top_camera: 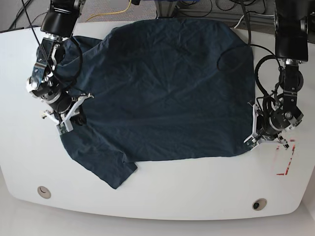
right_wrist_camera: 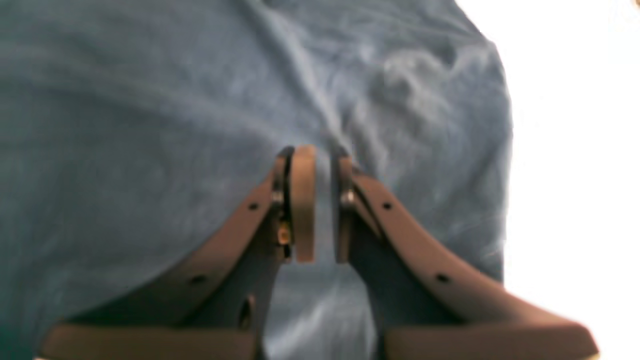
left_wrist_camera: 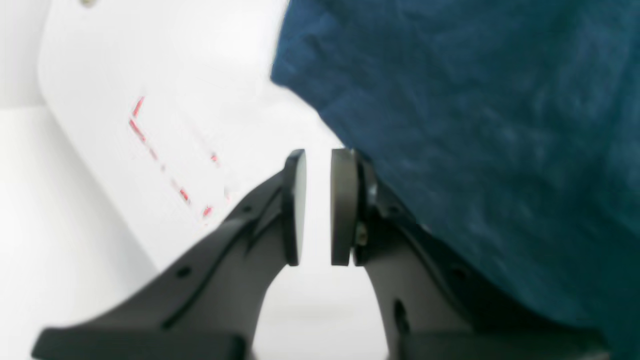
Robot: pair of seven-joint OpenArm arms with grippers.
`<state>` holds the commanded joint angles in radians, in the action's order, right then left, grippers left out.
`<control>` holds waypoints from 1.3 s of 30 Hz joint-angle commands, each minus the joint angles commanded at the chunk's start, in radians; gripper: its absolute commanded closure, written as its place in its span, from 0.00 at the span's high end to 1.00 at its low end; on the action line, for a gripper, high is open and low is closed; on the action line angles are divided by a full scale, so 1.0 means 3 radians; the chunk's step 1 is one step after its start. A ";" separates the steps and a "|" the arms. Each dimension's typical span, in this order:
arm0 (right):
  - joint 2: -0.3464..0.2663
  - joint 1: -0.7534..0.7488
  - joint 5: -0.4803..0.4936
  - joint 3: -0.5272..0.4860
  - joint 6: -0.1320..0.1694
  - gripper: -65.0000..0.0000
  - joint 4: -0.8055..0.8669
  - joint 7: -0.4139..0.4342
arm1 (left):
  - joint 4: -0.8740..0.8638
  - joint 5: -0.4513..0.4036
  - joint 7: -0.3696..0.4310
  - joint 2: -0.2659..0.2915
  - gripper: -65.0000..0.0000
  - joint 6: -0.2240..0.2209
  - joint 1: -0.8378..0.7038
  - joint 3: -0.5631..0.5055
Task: Layout the t-shirt on the table in an organized manner, then fold the t-shirt properly
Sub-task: 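Grasp the shirt edges with both grippers and drag them apart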
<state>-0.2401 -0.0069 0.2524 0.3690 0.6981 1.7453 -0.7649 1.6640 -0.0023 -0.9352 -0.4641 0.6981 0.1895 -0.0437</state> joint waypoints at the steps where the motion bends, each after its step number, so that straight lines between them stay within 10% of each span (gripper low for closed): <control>1: 0.0056 -0.0102 -0.0010 0.0026 0.0000 0.09 0.0153 -0.0046 | 0.0128 0.0000 -0.0077 0.0066 0.11 0.0000 -0.0118 0.0046; 22: 0.0634 -0.1074 0.0005 0.0245 0.0000 0.08 0.0409 -0.0164 | 0.0783 -0.0041 -0.0353 0.0849 0.10 0.0000 -0.1330 0.0143; 39: 0.0491 -0.0629 -0.0015 0.0235 0.0000 0.08 -0.0716 0.0036 | -0.0256 -0.0087 -0.0031 0.0639 0.10 0.0000 -0.0864 0.0143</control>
<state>-0.0928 -0.1956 0.2478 0.4396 0.6981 1.5305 -0.7541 1.5873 -0.0284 -0.9444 -0.2723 0.6981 -0.0698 -0.0008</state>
